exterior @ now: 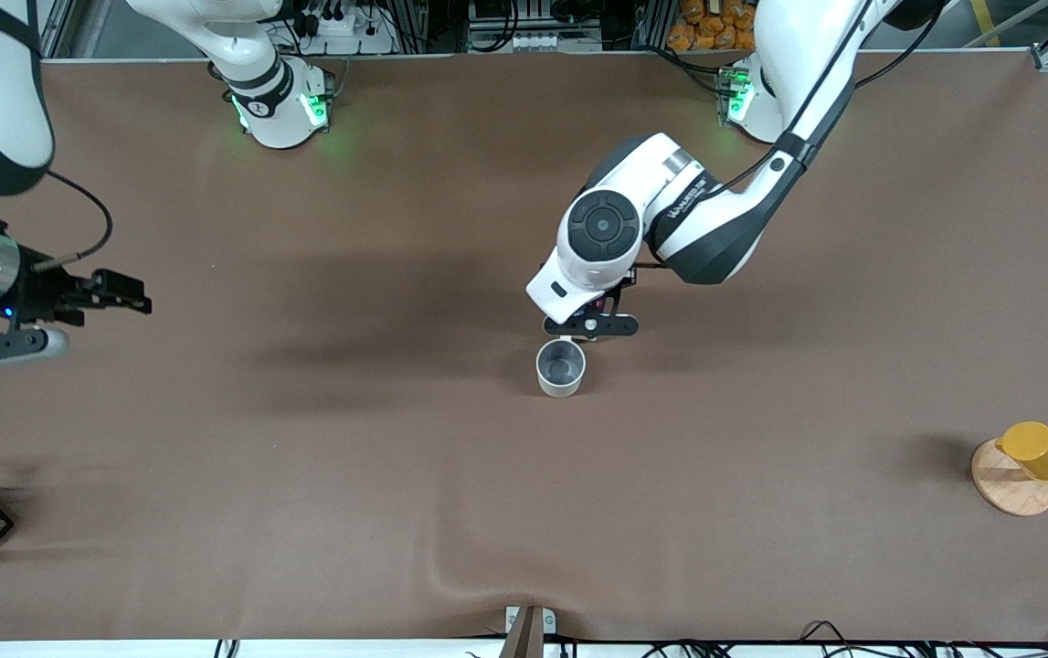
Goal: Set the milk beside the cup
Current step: 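Move the carton with the left gripper and set it beside the mug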
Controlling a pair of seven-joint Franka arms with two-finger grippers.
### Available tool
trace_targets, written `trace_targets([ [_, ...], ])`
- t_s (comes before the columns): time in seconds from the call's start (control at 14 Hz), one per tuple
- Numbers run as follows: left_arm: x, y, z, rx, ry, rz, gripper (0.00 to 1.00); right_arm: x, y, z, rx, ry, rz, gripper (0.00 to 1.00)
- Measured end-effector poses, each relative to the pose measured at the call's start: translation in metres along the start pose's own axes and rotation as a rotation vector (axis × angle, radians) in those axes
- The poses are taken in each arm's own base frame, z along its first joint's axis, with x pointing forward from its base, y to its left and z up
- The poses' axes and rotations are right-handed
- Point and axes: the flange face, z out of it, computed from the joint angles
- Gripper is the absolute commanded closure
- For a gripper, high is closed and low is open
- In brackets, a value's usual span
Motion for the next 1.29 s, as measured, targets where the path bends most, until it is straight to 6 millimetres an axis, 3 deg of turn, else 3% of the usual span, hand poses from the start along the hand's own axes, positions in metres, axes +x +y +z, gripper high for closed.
trace_targets([
  [0.29,0.002,0.004,0.004,-0.001,-0.003,-0.054,0.69,-0.025,-0.004,-0.042,-0.015,0.047,0.004,0.00],
  [0.79,-0.010,0.031,0.023,-0.001,-0.011,-0.113,0.69,-0.013,0.000,-0.057,-0.026,0.091,0.006,0.00],
  [1.29,-0.012,0.038,0.028,-0.001,-0.001,-0.088,0.68,-0.010,0.006,-0.055,-0.026,0.090,0.015,0.00],
])
